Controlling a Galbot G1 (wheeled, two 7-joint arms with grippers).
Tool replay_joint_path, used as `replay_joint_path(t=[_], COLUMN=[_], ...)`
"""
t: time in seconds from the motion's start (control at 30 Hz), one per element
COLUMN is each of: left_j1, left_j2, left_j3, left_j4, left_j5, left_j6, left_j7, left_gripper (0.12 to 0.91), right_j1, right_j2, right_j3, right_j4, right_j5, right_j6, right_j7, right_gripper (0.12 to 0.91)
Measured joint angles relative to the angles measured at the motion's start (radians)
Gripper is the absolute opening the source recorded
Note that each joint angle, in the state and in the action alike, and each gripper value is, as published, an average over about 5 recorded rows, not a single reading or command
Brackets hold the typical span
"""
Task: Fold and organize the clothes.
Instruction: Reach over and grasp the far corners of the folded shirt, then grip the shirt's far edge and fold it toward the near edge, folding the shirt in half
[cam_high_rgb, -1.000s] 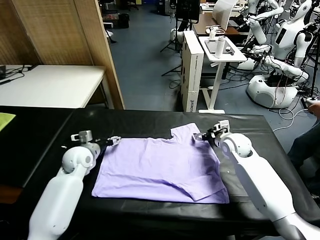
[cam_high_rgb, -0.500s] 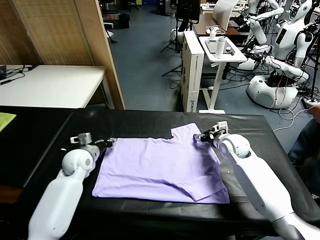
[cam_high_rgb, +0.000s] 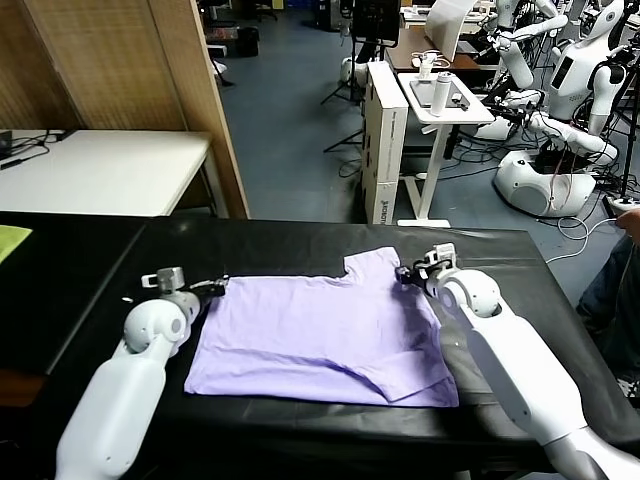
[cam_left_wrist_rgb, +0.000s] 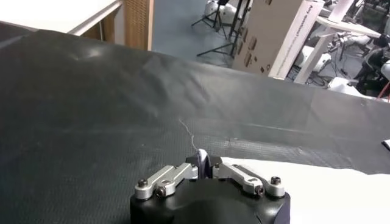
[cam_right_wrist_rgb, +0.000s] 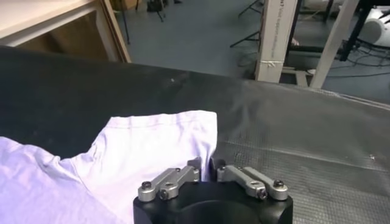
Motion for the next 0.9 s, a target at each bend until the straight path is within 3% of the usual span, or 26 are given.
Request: replay_joint_path(t=[0.37, 0.9], left_j1=[0.038, 0.232], left_j2=[0.009, 0.066], left_j3=[-0.029, -0.134], left_j4=[-0.066, -0.323], left_j5=[-0.014, -0.051], left_j6=[-0.004, -0.02], left_j7=[-0.004, -0.002], left_gripper=[0.161, 0.159], right_j1=[-0.072, -0.267], right_j2=[-0.045, -0.15], right_j3=[0.057, 0.182], right_j4=[0.121, 0.377], right_j5=[0.033, 0.087], right_j6=[0.035, 0.011], right_j7=[-0.015, -0.023], right_gripper=[0.14, 0.14])
